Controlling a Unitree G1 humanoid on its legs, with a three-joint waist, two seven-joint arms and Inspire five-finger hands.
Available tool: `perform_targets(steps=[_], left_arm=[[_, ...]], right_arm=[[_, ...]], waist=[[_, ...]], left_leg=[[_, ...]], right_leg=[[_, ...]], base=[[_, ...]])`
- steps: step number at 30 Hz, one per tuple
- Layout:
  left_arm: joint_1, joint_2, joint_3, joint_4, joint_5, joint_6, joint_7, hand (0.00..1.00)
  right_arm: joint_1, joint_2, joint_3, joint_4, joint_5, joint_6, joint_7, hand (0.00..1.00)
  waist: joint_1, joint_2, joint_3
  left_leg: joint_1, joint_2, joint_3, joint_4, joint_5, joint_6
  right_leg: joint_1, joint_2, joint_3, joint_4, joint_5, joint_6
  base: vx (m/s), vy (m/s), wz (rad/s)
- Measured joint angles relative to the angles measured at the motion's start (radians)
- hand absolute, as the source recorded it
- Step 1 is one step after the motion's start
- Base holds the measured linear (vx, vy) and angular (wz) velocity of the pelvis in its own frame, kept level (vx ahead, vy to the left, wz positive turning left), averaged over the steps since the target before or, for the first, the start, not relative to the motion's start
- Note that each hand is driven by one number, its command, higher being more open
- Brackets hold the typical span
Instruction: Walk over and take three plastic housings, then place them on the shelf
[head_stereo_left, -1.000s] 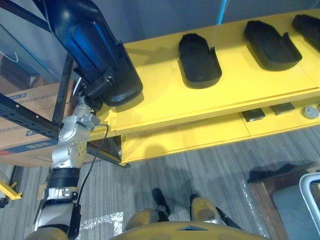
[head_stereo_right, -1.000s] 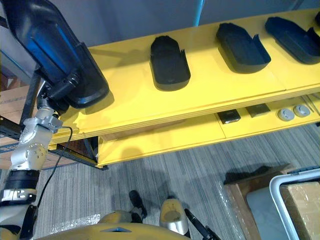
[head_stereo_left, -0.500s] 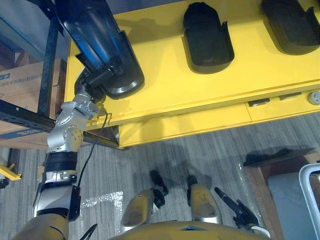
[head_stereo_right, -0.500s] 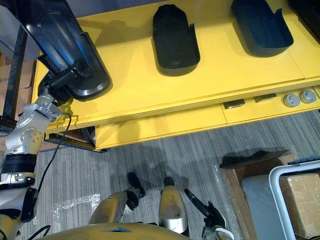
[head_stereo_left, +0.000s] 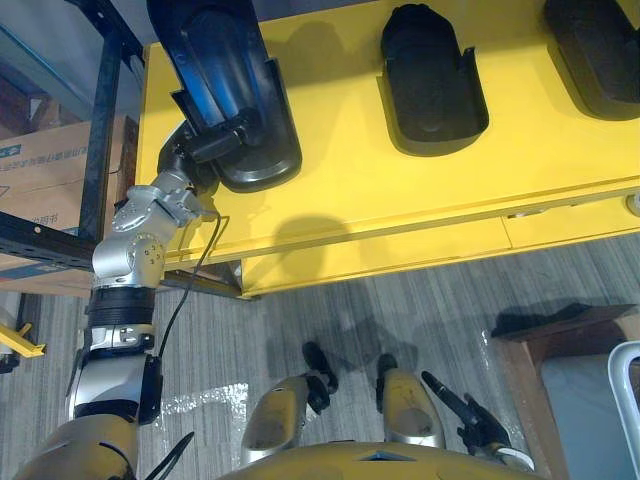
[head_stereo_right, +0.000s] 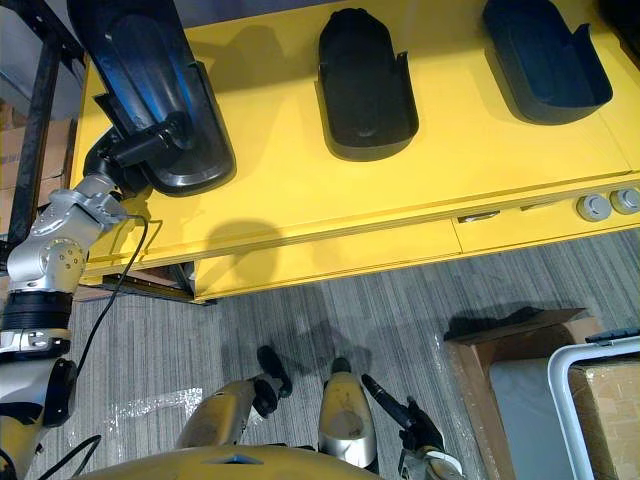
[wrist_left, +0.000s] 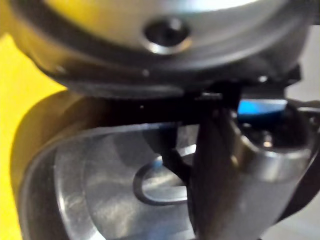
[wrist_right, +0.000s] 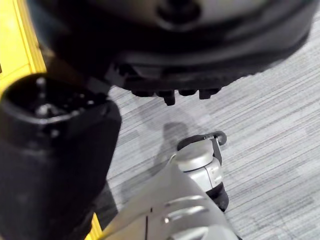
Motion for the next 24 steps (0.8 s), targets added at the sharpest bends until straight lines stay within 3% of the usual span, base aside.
perform_targets(steps=[1,2,18,24], left_arm=[[-0.002,0.002,0.000,0.001,0.002,0.004,-0.001,0.00],[-0.006,0.004,0.000,0.006,0.015,0.007,-0.008,1.00],[-0.028,0.009,-0.026,0.038,0.108,0.055,-0.041,1.00],[-0.028,0.009,-0.022,0.047,0.109,0.068,0.041,1.00]], right_arm=[[0.000,0.000,0.000,0.000,0.000,0.000,0.000,1.00],[0.000,0.000,0.000,0.002,0.000,0.001,0.000,1.00],[0.007,0.000,0.007,0.007,0.005,0.002,-0.003,1.00],[0.011,0.001,0.007,0.008,0.045,0.003,-0.002,1.00]], waist=[[0.000,0.000,0.000],[-0.001,0.000,0.000],[-0.001,0.019,-0.012],[-0.003,0.028,-0.019]], left_leg=[[0.000,0.000,0.001,0.000,-0.001,-0.002],[0.001,-0.001,0.003,0.000,-0.002,-0.003],[0.018,-0.008,-0.002,-0.006,0.004,0.007],[0.027,-0.008,0.000,-0.013,0.004,0.007]], right_leg=[[0.000,-0.001,0.000,0.000,0.000,0.000],[0.001,-0.002,0.000,0.000,0.000,0.000],[0.023,-0.010,-0.013,-0.007,-0.007,0.010],[0.035,-0.009,-0.019,-0.022,-0.007,0.010]], base=[[-0.02,0.008,-0.04],[-0.02,0.012,-0.03],[0.00,0.001,0.01],[0.00,-0.001,-0.01]])
